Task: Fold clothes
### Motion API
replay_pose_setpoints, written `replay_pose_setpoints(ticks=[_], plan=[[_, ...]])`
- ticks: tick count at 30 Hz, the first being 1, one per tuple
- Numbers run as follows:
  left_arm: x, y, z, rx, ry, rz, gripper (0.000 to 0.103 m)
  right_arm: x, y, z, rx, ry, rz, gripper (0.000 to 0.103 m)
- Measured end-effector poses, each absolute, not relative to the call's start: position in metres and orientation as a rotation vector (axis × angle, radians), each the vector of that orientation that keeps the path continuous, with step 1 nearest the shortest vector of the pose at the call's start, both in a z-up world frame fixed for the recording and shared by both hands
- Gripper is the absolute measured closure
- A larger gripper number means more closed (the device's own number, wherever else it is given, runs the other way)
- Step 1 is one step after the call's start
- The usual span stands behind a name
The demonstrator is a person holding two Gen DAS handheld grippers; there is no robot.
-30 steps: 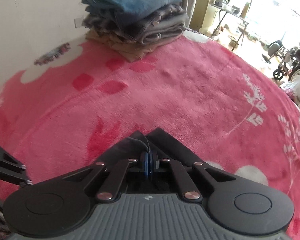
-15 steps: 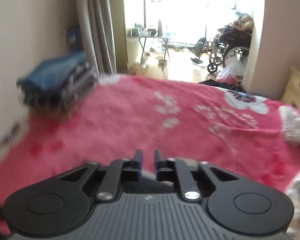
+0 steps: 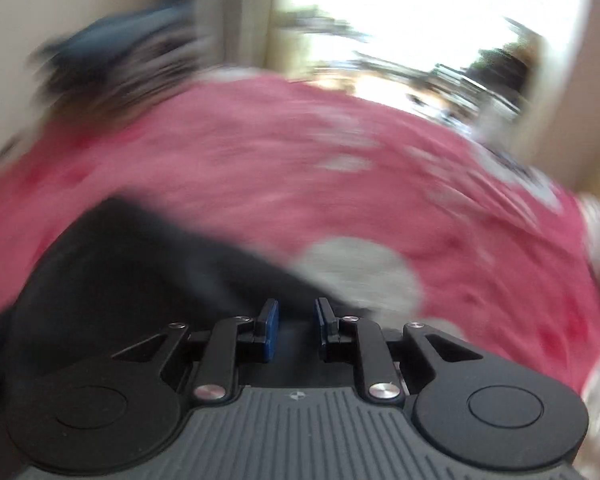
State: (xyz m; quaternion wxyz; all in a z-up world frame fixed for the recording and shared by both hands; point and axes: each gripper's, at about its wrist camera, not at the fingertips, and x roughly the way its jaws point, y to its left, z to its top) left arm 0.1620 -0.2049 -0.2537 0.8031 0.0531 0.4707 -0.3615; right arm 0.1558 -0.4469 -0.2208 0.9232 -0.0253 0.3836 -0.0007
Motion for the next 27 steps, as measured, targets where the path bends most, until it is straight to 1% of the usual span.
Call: replay_pose_setpoints(ticks=[1,5,9,11,13,15,18,22,27], plan=[[0.163,-0.204,-0.25,0.114,1.002,-0.775,0.074,0.153,-0.455,-0.217,-0.029,0.773,-0.026,0.08],[0.171,-0.199,-0.232,0.095,0.944,-0.779,0.074,0.129,-0.465,-0.199,0.0,0.714,0.028,0.08],[0.192,-0.215,-0.223,0.059,0.877,-0.826,0.074,0.118,-0.443,-0.191,0.02,0.731,0.236,0.08],[0.208,-0.232,-0.229,0.075,0.86,-0.838,0.073,0.123,-0.436,-0.198,0.012,0.757,0.276,0.083],[0.231,-0.244,-0.242,0.068,0.863,-0.807,0.073,0.133,-0.438,-0.211,0.019,0.792,0.221,0.083],[0.257,-0.245,-0.25,0.004,0.884,-0.785,0.073,0.142,-0.457,-0.223,0.084,0.822,0.115,0.083],[0.284,-0.23,-0.243,-0.15,0.916,-0.746,0.071,0.136,-0.49,-0.218,0.196,0.83,-0.035,0.08],[0.277,-0.202,-0.225,-0.24,0.909,-0.73,0.071,0.098,-0.501,-0.188,0.243,0.799,-0.053,0.08],[0.236,-0.176,-0.215,-0.228,0.997,-0.788,0.071,0.053,-0.472,-0.161,0.239,0.827,0.099,0.08]])
